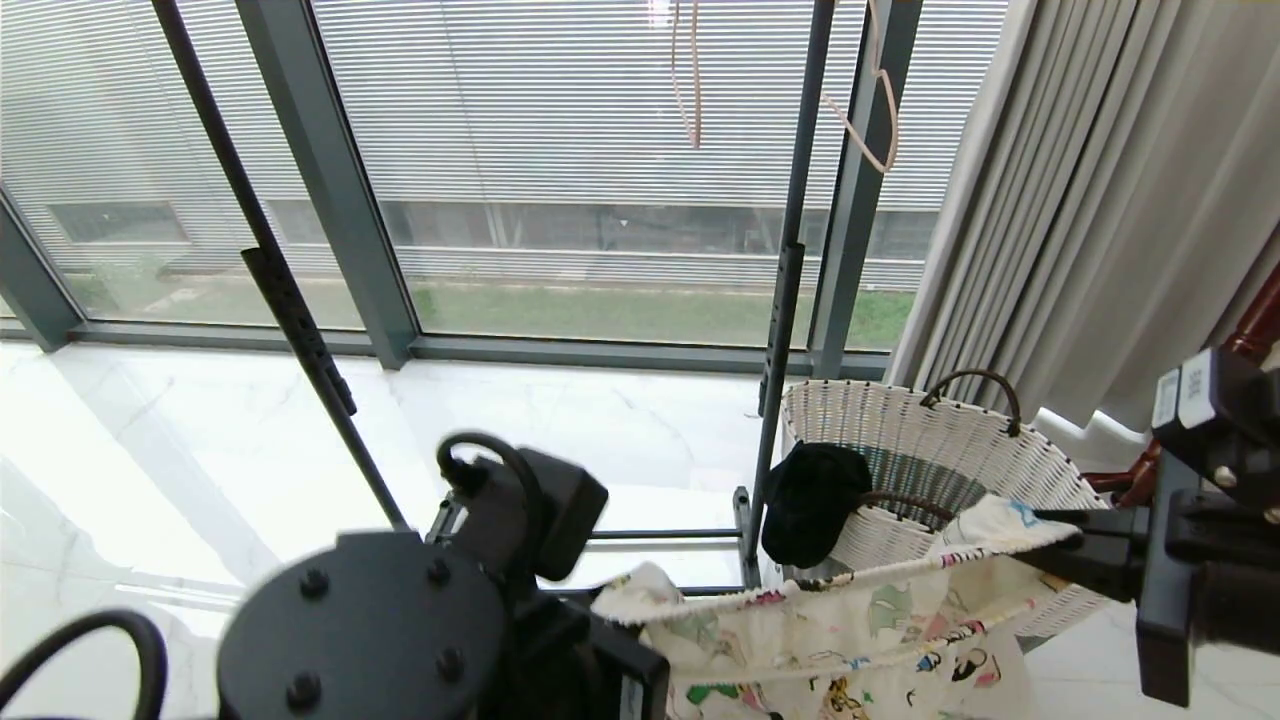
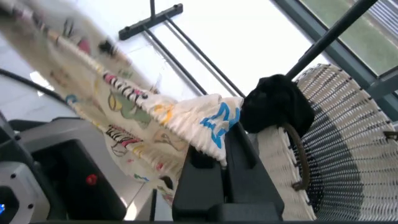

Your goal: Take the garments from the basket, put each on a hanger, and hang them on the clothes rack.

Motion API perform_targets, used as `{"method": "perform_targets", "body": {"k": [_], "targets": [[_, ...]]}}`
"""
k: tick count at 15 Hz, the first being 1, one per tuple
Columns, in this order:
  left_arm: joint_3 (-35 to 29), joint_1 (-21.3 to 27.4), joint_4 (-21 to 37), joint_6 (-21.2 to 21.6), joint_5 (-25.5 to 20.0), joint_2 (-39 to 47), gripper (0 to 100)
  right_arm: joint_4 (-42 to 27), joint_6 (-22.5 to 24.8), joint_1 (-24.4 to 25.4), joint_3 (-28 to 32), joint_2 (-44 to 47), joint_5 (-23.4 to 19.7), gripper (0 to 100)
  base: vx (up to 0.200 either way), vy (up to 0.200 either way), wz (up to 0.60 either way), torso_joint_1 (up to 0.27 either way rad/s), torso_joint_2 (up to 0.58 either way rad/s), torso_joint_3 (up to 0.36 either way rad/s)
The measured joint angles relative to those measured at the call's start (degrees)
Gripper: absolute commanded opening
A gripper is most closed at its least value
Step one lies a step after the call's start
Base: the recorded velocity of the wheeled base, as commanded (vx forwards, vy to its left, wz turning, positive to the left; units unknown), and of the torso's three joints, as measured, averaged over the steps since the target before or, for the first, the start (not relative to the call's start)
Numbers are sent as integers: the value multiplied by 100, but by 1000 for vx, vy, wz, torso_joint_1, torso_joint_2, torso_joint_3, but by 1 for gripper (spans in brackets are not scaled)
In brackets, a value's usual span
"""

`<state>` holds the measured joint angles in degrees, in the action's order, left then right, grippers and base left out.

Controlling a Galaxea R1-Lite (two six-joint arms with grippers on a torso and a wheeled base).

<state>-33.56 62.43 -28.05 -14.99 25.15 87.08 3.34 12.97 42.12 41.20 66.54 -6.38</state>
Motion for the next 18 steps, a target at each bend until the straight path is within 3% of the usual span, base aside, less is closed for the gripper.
{"method": "perform_targets", "body": {"k": [2,3,6,9,12,16,18], "targets": [[327,551,2,-95,519,236,0,45,-13,-76,269,249,4,0,0,0,0,0,0,0],[377,664,-9,-50,741,349,0,18,-13,-94,306,304,11,100,0,0,0,0,0,0],[295,717,-22,191,1343,617,0,-323,-17,-108,328,328,20,100,0,0,0,0,0,0],[129,308,-17,268,1378,728,0,-1182,-15,-72,317,61,-134,100,0,0,0,0,0,0],[179,-247,-16,780,1398,730,0,-1431,-68,-119,289,-295,-306,100,0,0,0,0,0,0],[363,-979,-16,1281,1620,280,0,-1530,-77,-1512,61,-585,675,100,0,0,0,0,0,0],[503,-1397,-16,1660,1713,-146,0,-1543,-52,-2258,-102,-708,913,100,0,200,0,2,2,5]]}}
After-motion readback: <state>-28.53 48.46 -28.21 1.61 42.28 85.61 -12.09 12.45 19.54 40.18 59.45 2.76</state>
